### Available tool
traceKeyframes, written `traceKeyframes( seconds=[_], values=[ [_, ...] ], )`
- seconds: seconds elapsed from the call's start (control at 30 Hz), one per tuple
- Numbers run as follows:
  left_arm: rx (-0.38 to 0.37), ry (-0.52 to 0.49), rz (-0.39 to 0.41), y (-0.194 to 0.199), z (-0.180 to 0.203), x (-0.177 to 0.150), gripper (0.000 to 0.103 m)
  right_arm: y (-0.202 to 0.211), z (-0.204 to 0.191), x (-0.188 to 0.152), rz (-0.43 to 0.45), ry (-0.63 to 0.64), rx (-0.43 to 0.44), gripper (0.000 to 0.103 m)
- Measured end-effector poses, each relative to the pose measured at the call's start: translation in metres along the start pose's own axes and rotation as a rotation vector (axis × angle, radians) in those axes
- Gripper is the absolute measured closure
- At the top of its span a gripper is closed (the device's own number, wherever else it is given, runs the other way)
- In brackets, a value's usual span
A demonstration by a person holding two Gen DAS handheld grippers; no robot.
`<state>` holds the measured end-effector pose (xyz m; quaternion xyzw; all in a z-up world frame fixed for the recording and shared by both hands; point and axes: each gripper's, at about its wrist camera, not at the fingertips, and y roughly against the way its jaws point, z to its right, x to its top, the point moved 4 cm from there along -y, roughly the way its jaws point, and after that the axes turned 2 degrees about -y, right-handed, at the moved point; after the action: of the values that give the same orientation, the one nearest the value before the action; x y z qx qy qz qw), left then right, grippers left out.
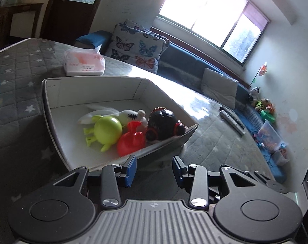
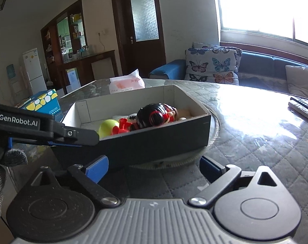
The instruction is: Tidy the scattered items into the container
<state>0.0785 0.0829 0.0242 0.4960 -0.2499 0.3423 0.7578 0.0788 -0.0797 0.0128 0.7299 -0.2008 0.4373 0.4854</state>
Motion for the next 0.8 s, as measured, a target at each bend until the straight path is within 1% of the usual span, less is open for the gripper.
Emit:
traceKeyframes(
  seconds=[0.03, 0.1, 0.33, 0.43, 0.57, 0.8],
  values=[
    [0.008, -0.006, 0.001, 0.001, 0.001, -0.002, 0.062, 0.002, 0.0, -0.002, -0.002, 0.001, -0.003, 0.004],
    [0.023, -0.018, 0.004, 0.004, 0.003, -0.007, 0.062, 0.006, 0.0, -0.006, 0.001, 0.0, -0.009, 0.0],
    [0.067, -0.044, 0.002, 0.01, 0.009, -0.02, 0.062, 0.014, -0.001, -0.016, -0.01, -0.01, -0.014, 0.0],
    [0.102, -0.046, 0.004, 0.013, 0.008, -0.024, 0.062, 0.018, -0.002, -0.019, -0.011, -0.011, -0.014, 0.0],
    [0.188, -0.058, 0.001, 0.015, 0.008, -0.031, 0.062, 0.02, -0.006, -0.023, -0.019, -0.023, -0.013, 0.0],
    [0.238, -0.062, 0.008, 0.02, 0.009, -0.043, 0.062, 0.025, -0.01, -0.029, -0.025, -0.029, -0.003, 0.0]
  ],
)
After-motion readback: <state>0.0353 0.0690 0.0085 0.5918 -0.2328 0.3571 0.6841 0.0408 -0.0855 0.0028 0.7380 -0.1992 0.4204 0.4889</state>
